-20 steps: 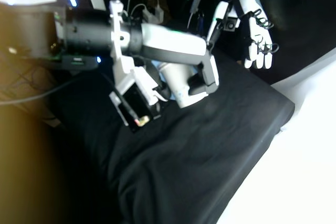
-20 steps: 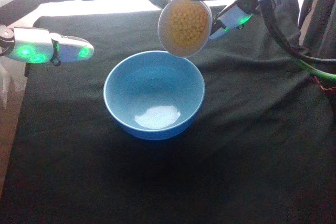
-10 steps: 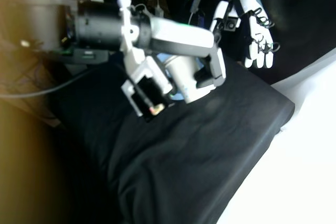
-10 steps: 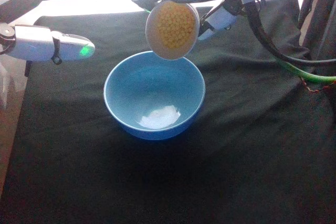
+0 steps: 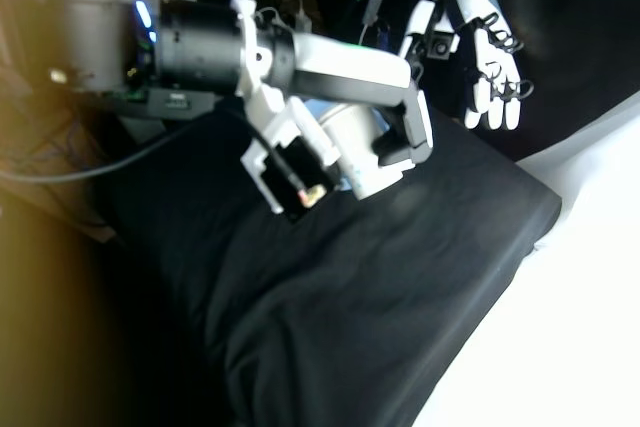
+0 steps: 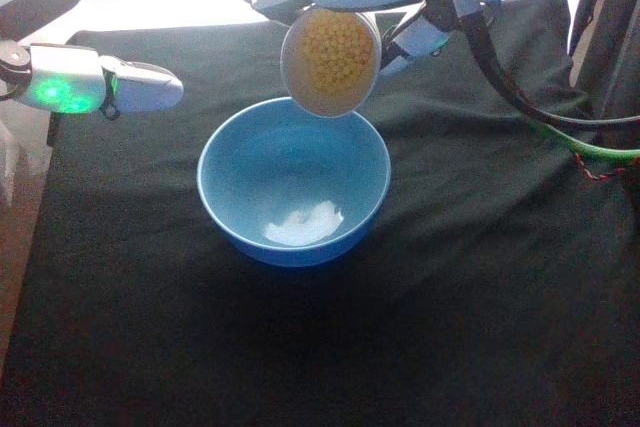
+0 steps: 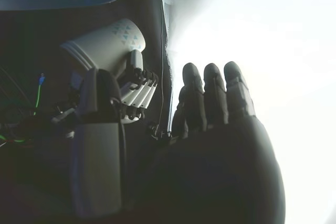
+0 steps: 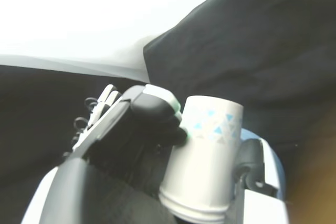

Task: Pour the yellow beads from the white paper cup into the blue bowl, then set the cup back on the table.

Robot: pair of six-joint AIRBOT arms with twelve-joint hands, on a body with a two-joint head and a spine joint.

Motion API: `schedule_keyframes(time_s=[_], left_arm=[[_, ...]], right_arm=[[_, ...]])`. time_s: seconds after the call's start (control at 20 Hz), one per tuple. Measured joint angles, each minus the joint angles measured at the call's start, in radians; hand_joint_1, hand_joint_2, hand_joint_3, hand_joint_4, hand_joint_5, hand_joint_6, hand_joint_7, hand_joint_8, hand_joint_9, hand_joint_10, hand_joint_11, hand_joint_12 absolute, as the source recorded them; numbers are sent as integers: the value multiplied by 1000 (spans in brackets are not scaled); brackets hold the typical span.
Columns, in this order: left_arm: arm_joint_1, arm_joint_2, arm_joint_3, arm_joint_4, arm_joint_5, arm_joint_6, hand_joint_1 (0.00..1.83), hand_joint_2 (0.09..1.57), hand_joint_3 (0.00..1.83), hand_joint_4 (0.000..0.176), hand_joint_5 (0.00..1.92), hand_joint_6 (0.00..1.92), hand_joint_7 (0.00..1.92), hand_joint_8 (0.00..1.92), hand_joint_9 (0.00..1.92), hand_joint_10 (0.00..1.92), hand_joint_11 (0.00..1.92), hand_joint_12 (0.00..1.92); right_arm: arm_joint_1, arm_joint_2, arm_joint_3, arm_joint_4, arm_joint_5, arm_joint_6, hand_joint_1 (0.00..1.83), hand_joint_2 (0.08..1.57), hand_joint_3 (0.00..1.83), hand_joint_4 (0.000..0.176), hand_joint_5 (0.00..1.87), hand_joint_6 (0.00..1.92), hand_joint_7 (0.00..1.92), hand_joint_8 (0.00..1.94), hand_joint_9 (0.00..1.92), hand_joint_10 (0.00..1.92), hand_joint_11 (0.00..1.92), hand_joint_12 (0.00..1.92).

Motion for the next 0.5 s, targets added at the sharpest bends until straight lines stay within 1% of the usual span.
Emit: schedule_keyframes(time_s=[0.15,0.25,0.5], left_arm=[[0,0,0,0,0,-3,923,1061,3,0,122,0,414,3,221,2,3,239],[0,0,0,0,0,-5,917,1062,2,0,119,0,406,0,221,1,9,249],[0,-1,0,0,2,-14,922,1067,3,0,111,0,389,1,215,7,16,260]], right_arm=[[0,0,0,11,-6,0,1106,1071,762,0,399,1846,698,1941,800,1921,981,1921],[0,0,1,77,-11,0,1106,1071,762,0,399,1846,698,1941,800,1921,981,1921],[0,5,16,191,-18,0,1106,1071,762,0,399,1846,698,1941,800,1921,981,1921]])
